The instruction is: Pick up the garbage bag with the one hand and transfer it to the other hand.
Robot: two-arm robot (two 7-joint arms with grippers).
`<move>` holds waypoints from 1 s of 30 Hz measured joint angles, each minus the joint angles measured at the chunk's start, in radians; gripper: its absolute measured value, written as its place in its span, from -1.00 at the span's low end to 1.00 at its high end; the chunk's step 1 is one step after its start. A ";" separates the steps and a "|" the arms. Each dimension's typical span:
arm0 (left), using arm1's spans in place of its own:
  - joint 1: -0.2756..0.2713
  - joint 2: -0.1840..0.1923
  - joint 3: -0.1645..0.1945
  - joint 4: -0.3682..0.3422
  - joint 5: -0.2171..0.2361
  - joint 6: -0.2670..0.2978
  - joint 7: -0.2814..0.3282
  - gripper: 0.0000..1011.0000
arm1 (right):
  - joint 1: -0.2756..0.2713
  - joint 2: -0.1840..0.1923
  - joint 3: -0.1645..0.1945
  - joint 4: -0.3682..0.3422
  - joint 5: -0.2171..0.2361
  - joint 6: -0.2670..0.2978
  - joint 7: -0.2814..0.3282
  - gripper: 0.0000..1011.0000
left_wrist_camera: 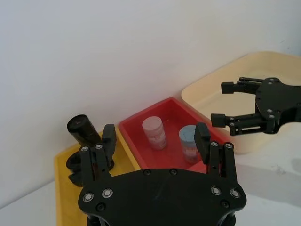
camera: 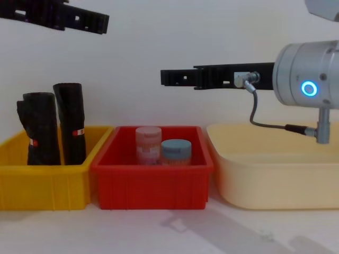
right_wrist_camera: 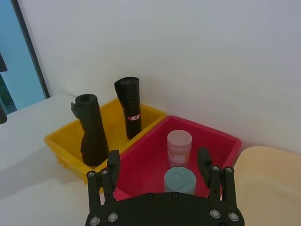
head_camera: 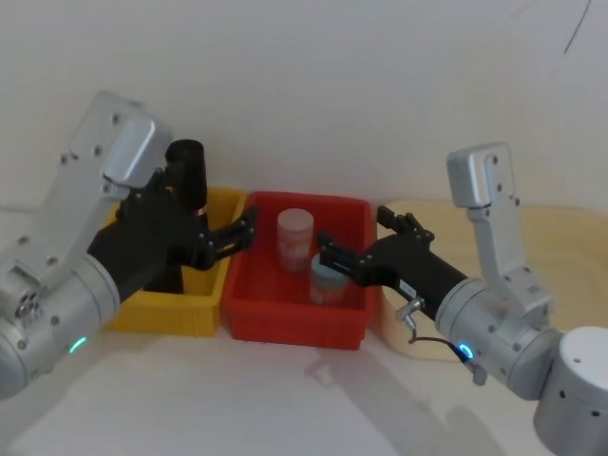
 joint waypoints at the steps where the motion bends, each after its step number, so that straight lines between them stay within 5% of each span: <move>1: -0.007 -0.002 0.001 0.003 -0.002 0.004 -0.002 0.98 | 0.000 0.000 0.002 -0.001 0.000 0.001 0.000 0.98; 15: -0.010 -0.044 -0.069 -0.006 -0.080 0.058 -0.030 0.98 | 0.001 -0.001 0.022 -0.004 0.000 0.019 0.002 0.98; 30: 0.004 -0.058 -0.104 -0.018 -0.111 0.074 -0.039 0.98 | 0.002 -0.015 0.017 0.017 -0.008 0.036 0.014 0.98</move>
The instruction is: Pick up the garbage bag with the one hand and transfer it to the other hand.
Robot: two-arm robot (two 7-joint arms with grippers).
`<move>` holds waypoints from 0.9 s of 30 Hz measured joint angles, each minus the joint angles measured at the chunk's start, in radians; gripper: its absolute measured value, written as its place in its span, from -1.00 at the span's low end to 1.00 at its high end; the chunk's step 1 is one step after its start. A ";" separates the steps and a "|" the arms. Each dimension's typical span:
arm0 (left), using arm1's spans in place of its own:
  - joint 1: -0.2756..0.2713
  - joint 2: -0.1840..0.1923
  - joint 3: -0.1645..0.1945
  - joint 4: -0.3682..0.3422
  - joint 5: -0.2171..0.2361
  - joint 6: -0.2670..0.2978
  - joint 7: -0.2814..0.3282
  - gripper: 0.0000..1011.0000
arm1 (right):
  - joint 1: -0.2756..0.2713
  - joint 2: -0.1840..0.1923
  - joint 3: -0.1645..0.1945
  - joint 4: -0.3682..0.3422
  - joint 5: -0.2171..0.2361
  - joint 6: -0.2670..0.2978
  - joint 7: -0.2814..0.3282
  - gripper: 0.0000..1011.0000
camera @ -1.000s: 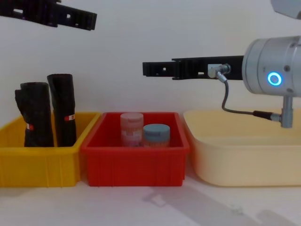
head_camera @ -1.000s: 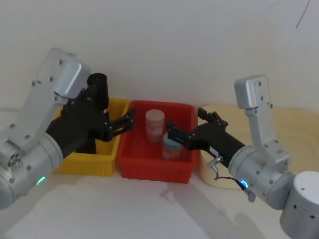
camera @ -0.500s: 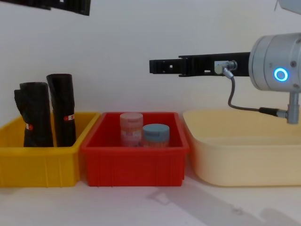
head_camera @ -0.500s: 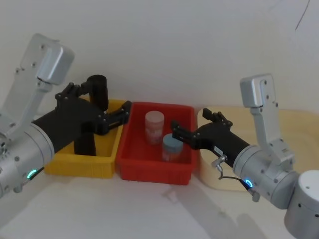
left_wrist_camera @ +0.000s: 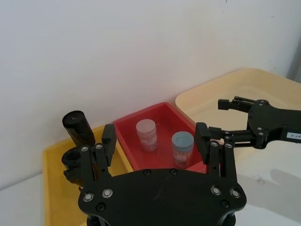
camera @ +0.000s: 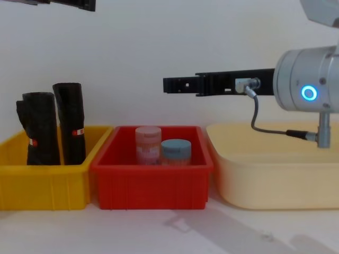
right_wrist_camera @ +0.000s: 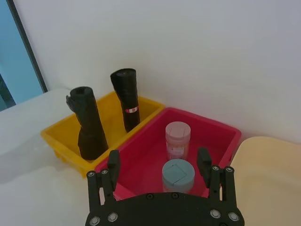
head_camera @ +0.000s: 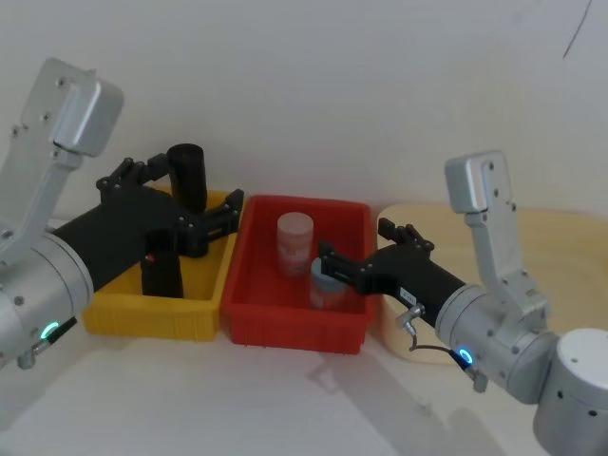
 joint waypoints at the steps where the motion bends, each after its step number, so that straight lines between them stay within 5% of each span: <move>1: 0.001 -0.001 -0.002 -0.001 -0.002 0.001 0.000 0.98 | 0.000 -0.001 -0.001 0.002 -0.001 0.000 0.000 0.98; 20: 0.005 -0.005 -0.013 -0.005 -0.011 0.006 -0.003 0.98 | -0.011 -0.015 0.000 0.039 -0.026 -0.002 -0.005 0.98; 27: 0.048 0.003 -0.002 0.013 0.017 -0.033 -0.008 0.98 | -0.008 -0.019 0.001 0.050 -0.037 -0.005 -0.006 0.98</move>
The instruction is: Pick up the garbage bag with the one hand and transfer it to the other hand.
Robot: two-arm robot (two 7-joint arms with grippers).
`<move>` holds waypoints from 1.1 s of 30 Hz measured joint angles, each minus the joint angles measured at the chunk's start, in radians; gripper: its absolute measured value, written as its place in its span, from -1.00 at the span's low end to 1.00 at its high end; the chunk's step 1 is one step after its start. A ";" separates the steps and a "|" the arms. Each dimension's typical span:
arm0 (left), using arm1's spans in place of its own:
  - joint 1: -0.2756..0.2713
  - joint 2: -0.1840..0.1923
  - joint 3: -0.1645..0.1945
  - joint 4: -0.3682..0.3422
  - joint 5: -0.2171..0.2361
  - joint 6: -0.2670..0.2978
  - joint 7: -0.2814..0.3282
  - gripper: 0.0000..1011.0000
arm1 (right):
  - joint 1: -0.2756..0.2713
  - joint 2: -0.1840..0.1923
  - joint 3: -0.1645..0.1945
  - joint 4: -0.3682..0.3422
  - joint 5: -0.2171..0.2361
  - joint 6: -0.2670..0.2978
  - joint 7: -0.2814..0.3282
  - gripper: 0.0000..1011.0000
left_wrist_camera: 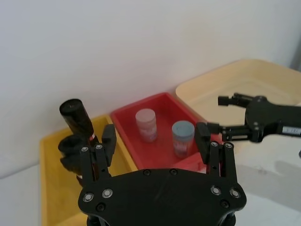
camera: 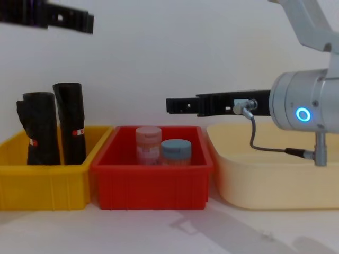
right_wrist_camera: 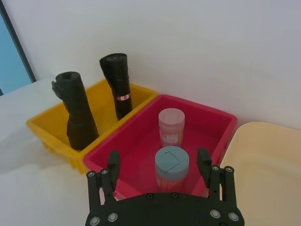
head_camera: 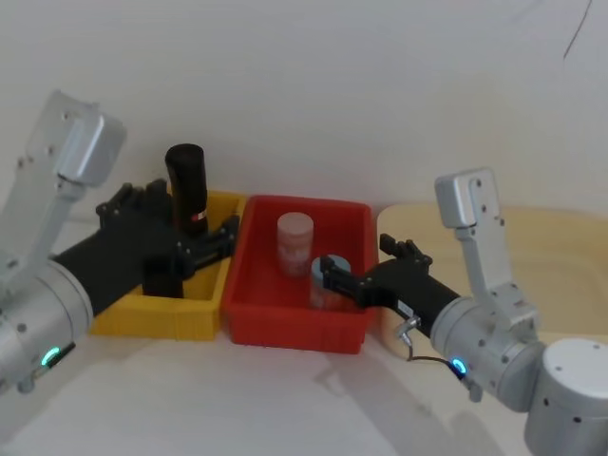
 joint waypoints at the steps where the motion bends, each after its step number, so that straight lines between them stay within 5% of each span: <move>1: 0.012 0.001 0.000 0.002 0.006 -0.008 0.000 0.98 | 0.002 -0.002 0.000 0.002 -0.003 0.000 0.000 0.98; 18: 0.172 0.012 -0.077 -0.004 0.030 -0.083 0.006 0.98 | 0.058 -0.054 -0.044 0.072 -0.051 0.015 -0.011 0.98; 33: 0.212 0.014 -0.098 -0.007 0.035 -0.100 0.008 0.98 | 0.148 -0.117 -0.098 0.217 -0.107 0.032 -0.016 0.98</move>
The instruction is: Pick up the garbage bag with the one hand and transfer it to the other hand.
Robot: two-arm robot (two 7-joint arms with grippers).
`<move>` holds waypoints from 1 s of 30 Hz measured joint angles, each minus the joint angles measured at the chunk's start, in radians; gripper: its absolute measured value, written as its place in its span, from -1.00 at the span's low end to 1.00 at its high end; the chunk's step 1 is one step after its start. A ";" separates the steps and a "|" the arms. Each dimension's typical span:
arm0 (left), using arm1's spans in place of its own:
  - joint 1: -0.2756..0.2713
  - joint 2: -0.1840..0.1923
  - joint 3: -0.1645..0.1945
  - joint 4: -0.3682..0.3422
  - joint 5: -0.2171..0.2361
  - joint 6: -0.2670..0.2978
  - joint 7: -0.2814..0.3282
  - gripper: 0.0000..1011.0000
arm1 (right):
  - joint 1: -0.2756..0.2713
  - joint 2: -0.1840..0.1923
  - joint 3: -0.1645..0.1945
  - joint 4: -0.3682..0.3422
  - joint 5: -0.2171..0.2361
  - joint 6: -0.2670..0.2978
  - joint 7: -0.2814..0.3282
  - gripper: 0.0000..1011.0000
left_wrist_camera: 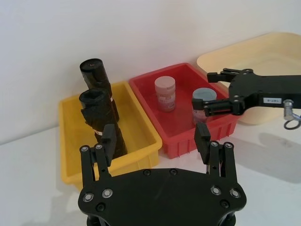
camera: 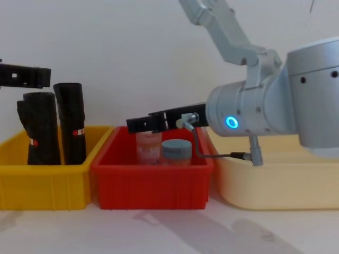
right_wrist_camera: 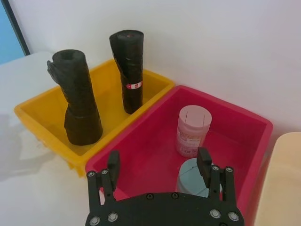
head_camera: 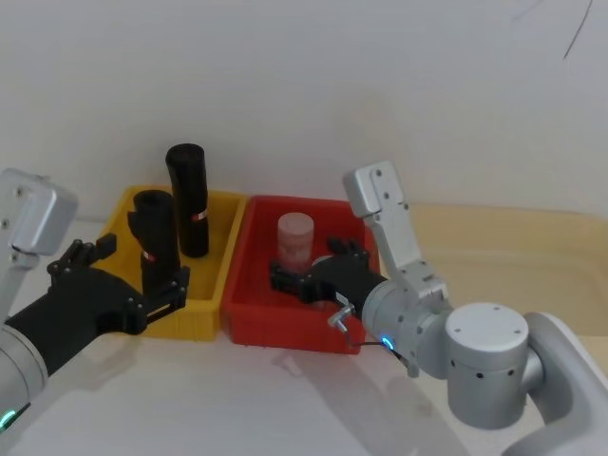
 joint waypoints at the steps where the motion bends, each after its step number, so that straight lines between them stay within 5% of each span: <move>1: 0.001 0.000 0.000 0.000 0.000 0.000 0.000 0.98 | 0.008 -0.005 -0.002 0.014 -0.004 0.000 0.000 0.98; 30: 0.016 0.001 -0.008 -0.001 0.002 -0.007 0.001 0.98 | 0.113 -0.029 0.005 0.189 -0.046 -0.013 0.026 0.98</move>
